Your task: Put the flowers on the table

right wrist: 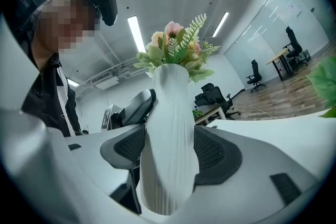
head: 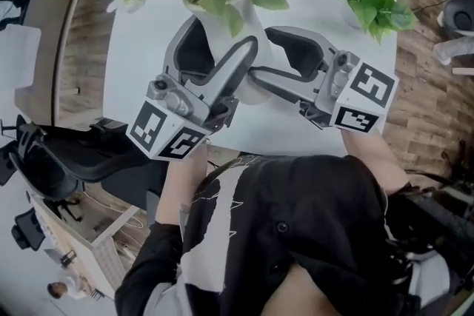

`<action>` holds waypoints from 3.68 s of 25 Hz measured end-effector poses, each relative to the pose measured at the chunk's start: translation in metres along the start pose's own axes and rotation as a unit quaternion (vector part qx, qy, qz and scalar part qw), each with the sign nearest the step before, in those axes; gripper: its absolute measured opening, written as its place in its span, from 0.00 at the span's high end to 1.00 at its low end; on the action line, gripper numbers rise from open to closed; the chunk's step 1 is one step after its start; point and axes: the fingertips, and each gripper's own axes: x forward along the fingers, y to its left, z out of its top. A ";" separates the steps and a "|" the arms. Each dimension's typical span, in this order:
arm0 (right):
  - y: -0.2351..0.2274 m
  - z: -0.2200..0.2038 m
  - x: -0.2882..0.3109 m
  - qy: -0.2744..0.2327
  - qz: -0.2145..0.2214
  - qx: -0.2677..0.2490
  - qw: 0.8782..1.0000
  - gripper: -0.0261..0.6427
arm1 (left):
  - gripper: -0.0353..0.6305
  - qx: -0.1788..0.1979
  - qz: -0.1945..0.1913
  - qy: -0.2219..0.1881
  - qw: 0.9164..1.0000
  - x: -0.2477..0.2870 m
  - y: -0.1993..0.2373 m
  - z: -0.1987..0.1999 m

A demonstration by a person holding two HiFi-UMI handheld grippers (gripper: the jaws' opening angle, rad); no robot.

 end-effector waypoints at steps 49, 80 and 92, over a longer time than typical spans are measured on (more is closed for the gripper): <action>-0.083 -0.047 0.029 0.023 -0.106 -0.038 0.993 0.52 | 0.46 0.045 -0.079 -0.037 0.995 0.021 0.065 -0.060; -0.080 -0.058 0.031 0.049 -0.101 -0.073 0.991 0.52 | 0.47 0.071 -0.069 -0.002 0.995 0.005 0.061 -0.068; -0.081 -0.060 0.030 0.047 -0.103 -0.068 0.991 0.52 | 0.46 0.065 -0.042 0.000 0.997 0.003 0.062 -0.073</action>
